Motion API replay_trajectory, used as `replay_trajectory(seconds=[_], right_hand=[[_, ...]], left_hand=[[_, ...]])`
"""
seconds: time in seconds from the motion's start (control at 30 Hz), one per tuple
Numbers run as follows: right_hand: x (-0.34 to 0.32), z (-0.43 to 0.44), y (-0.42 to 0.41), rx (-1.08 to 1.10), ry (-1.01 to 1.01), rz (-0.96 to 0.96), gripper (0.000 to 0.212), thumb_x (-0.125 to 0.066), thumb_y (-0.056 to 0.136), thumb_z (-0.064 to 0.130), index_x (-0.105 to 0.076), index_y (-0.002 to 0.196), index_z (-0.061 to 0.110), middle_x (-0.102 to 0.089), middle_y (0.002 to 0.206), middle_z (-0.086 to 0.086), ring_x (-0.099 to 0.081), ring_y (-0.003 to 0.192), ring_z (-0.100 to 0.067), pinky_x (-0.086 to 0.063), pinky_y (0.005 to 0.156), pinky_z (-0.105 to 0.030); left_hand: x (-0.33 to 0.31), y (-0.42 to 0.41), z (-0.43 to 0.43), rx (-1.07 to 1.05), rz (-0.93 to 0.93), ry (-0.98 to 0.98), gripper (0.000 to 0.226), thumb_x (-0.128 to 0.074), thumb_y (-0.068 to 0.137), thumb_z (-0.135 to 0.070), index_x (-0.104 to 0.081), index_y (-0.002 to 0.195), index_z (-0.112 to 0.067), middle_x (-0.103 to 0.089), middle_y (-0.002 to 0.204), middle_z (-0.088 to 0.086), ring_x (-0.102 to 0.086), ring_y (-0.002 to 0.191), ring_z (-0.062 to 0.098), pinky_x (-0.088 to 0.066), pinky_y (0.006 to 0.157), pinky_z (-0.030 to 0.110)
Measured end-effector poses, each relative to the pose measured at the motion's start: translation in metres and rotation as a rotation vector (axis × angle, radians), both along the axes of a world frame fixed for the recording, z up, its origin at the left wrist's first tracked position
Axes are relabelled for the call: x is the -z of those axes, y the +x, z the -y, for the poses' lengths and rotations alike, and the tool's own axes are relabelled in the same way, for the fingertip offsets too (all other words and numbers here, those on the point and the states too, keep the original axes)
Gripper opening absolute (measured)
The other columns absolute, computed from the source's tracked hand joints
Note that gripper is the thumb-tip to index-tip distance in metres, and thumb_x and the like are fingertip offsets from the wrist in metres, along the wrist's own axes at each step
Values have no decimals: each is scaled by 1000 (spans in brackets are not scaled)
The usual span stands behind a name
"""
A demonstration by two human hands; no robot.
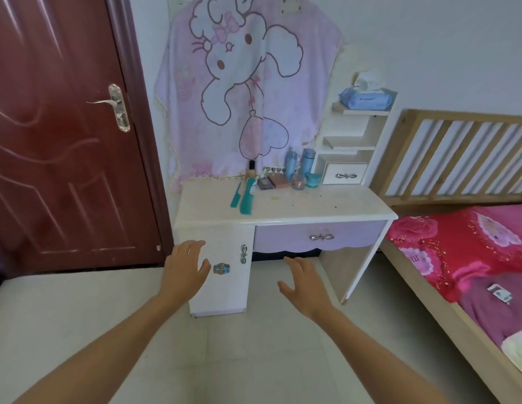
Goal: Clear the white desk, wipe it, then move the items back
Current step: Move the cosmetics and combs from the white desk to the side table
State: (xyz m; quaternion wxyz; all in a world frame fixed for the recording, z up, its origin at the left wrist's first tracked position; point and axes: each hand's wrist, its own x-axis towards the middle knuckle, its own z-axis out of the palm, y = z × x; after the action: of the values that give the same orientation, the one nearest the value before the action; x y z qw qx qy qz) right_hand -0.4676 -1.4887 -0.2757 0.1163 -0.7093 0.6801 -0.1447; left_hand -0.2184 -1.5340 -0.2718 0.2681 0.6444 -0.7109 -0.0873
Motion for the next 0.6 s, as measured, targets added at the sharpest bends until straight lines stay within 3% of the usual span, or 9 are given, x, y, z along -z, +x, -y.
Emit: replay_trajectory(seconds=[0.4, 0.6], right_hand=[[-8, 169, -27, -34, 20, -91, 59, -45, 93, 38, -21, 144, 21, -20, 151, -5, -21, 137, -20, -26, 107, -34], [16, 235, -16, 34, 85, 32, 58, -47, 93, 35, -22, 143, 20, -24, 148, -5, -25, 135, -21, -28, 107, -34]], left_hand=[[12, -27, 161, 21, -154, 4, 43, -51, 90, -16, -44, 131, -7, -45, 135, 11, -44, 121, 26, -36, 100, 37], [33, -33, 233, 35, -201, 53, 44, -48, 92, -18, -39, 135, -11, -44, 135, 8, -53, 111, 23, -45, 88, 36]])
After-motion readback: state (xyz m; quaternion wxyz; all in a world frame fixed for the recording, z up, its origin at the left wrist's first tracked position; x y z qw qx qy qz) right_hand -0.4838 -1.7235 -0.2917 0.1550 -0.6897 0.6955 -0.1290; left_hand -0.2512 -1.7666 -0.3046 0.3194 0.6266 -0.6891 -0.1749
